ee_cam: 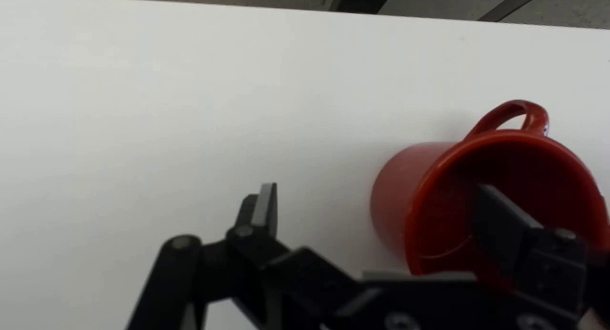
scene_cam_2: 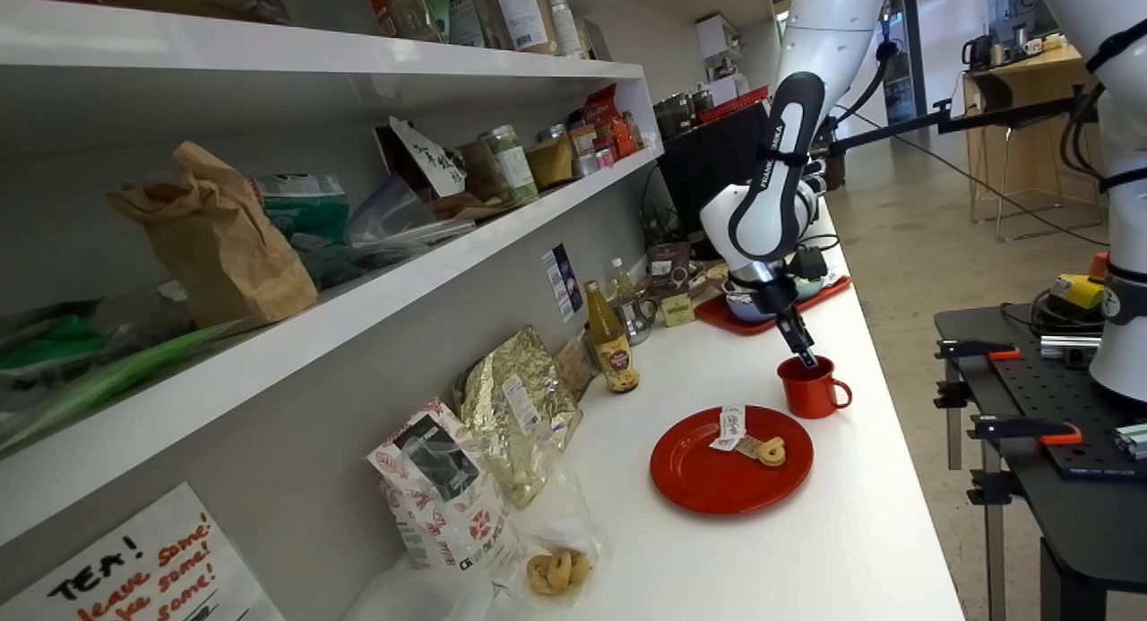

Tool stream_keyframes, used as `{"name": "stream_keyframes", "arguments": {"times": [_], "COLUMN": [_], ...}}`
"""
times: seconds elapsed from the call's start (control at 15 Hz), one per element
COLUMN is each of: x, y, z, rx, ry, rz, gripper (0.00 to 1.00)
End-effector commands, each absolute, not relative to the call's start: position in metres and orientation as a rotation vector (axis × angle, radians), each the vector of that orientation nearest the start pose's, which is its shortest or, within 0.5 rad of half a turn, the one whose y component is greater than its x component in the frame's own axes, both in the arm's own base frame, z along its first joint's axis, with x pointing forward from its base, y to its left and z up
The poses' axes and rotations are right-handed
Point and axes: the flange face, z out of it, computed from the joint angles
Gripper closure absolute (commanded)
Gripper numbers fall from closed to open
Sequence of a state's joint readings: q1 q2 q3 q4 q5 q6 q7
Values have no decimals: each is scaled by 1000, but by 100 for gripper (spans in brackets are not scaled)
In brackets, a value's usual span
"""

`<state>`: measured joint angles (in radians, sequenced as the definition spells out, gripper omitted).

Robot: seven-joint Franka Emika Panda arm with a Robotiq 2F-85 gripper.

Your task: Put the cup on the plate

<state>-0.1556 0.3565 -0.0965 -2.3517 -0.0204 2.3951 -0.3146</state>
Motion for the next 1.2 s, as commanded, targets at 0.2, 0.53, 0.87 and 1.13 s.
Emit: {"name": "stream_keyframes", "arguments": {"times": [0.2, 0.53, 0.87, 1.13], "x": [470, 472, 481, 496], "y": [-134, -140, -150, -157], "z": [139, 140, 165, 196], "rx": [-3050, -3025, -3025, -3041], "ry": [-132, -122, -126, -163], "rz": [538, 555, 514, 457], "gripper": [41, 80, 100, 98]}}
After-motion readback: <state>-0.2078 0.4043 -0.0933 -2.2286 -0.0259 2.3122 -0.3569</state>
